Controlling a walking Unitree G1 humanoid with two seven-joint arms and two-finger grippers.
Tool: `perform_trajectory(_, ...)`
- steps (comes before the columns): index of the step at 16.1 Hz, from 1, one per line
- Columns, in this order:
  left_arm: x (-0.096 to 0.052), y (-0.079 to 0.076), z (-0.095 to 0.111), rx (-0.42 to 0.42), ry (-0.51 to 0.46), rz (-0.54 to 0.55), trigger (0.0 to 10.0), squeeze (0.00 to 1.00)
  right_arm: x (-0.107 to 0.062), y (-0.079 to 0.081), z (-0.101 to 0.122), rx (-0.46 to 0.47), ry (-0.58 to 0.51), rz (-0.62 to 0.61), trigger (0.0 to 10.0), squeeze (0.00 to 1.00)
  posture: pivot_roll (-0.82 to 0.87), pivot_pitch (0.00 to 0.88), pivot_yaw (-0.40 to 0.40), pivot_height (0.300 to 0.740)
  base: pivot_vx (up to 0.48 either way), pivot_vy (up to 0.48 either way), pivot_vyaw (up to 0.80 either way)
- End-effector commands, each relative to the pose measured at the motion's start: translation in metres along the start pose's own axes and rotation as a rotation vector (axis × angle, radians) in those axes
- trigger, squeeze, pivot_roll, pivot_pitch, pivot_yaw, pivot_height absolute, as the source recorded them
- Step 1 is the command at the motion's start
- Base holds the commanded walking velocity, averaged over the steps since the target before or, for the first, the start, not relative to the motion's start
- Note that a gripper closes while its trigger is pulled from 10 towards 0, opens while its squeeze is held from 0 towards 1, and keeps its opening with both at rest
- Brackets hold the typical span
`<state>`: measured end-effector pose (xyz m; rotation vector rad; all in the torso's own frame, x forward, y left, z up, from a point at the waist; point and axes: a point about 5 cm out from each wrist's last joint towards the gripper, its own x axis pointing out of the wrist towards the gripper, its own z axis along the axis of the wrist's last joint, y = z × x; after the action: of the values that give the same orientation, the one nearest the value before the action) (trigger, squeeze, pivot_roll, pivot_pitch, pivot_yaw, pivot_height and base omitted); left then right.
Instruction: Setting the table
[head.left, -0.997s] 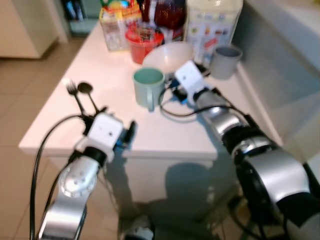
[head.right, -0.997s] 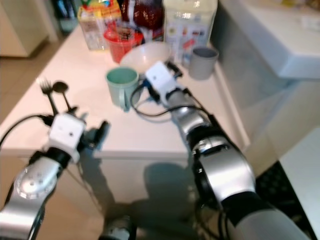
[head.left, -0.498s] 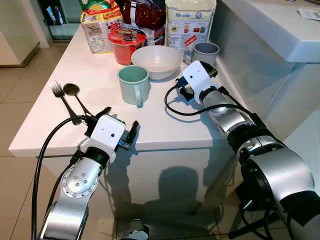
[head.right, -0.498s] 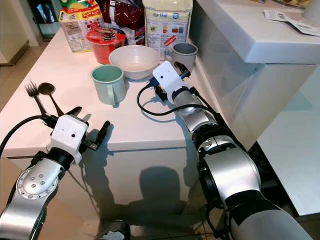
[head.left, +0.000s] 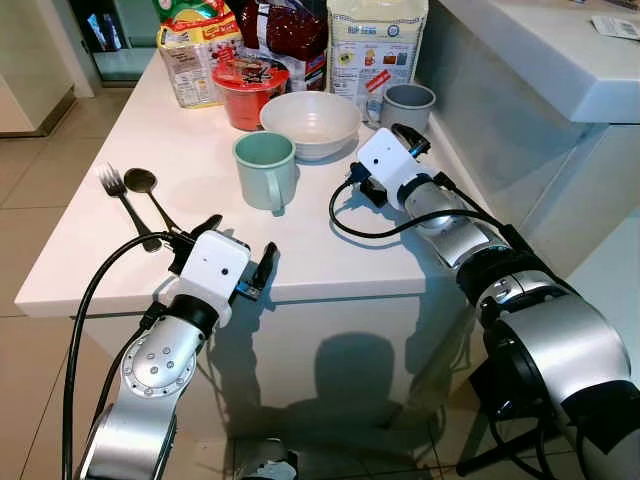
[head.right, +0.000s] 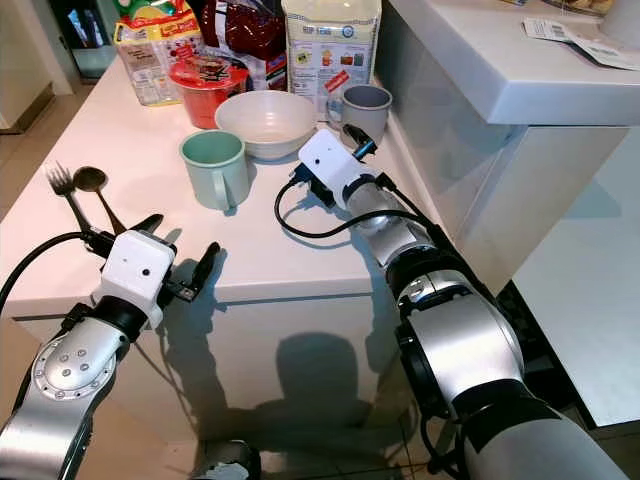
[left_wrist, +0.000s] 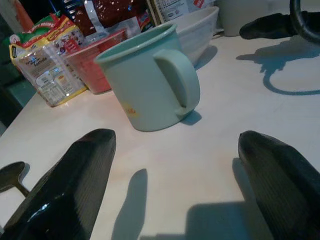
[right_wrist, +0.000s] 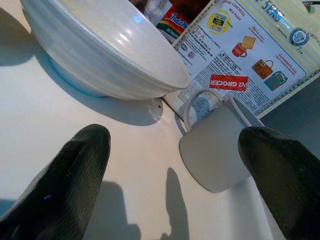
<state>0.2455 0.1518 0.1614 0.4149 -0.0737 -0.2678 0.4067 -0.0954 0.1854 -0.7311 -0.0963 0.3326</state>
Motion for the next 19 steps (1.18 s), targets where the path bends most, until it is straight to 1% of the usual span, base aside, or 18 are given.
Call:
perform_trajectory(1,-0.003,0.001,0.005,0.001,-0.019,-0.004,10.0,0.00,0.002,-0.008,0.007,-0.035,-0.013,-0.009,10.0,0.00,0.35,0.070,-0.012,0.740,0.000,0.000,0.00)
perform_trajectory(2,-0.003,0.002,0.006,0.005,-0.020,-0.004,10.0,0.00,0.003,-0.008,0.009,-0.061,-0.018,-0.004,10.0,0.00,0.36,0.073,-0.010,0.740,0.000,0.000,0.00)
perform_trajectory(4,-0.004,0.003,0.006,0.009,-0.019,-0.004,10.0,0.00,0.004,-0.006,0.010,-0.084,-0.022,0.002,10.0,0.00,0.36,0.079,-0.011,0.740,0.000,0.000,0.00)
perform_trajectory(6,-0.004,0.002,0.006,0.009,-0.017,-0.003,10.0,0.00,0.004,-0.005,0.010,-0.066,-0.016,0.001,10.0,0.00,0.35,0.082,-0.015,0.740,0.000,0.000,0.00)
perform_trajectory(7,-0.003,0.000,0.006,0.004,-0.016,-0.003,10.0,0.00,0.004,-0.005,0.007,0.145,0.016,-0.016,10.0,0.00,0.35,0.083,-0.019,0.740,0.000,0.000,0.00)
perform_trajectory(8,-0.003,-0.001,0.006,0.000,-0.016,-0.003,10.0,0.00,0.003,-0.004,0.002,0.330,0.043,-0.032,10.0,0.00,0.34,0.082,-0.022,0.740,0.000,0.000,0.00)
perform_trajectory(10,-0.002,-0.003,0.005,-0.002,-0.015,-0.005,10.0,0.00,0.002,-0.002,-0.002,0.427,0.062,-0.048,10.0,0.00,0.34,0.076,-0.022,0.740,0.000,0.000,0.00)
perform_trajectory(11,0.001,-0.004,0.004,-0.003,-0.018,-0.008,10.0,0.00,0.000,0.001,-0.009,0.560,0.085,-0.073,10.0,0.00,0.33,0.050,-0.028,0.740,0.000,0.000,0.00)
perform_trajectory(12,0.002,-0.005,0.004,-0.003,-0.021,-0.009,10.0,0.00,-0.001,0.002,-0.012,0.609,0.092,-0.080,10.0,0.00,0.33,0.050,-0.028,0.740,0.000,0.000,0.00)
perform_trajectory(13,0.006,-0.005,0.005,-0.002,-0.030,-0.011,10.0,0.00,-0.002,0.005,-0.015,0.718,0.101,-0.092,10.0,0.00,0.31,0.029,-0.037,0.740,0.000,0.000,0.00)
perform_trajectory(14,0.008,-0.006,0.005,-0.002,-0.035,-0.014,10.0,0.00,-0.002,0.006,-0.016,0.772,0.100,-0.096,10.0,0.00,0.30,0.022,-0.040,0.740,0.000,0.000,0.00)
perform_trajectory(16,0.013,-0.011,0.006,-0.011,-0.047,-0.026,10.0,0.00,-0.001,0.010,-0.013,0.834,0.093,-0.086,10.0,0.00,0.28,0.011,-0.046,0.740,0.000,0.000,0.00)
perform_trajectory(19,0.019,-0.017,0.009,-0.022,-0.061,-0.031,10.0,0.00,0.001,0.010,-0.007,0.783,0.076,-0.068,10.0,0.00,0.28,0.000,-0.065,0.740,0.000,0.000,0.00)
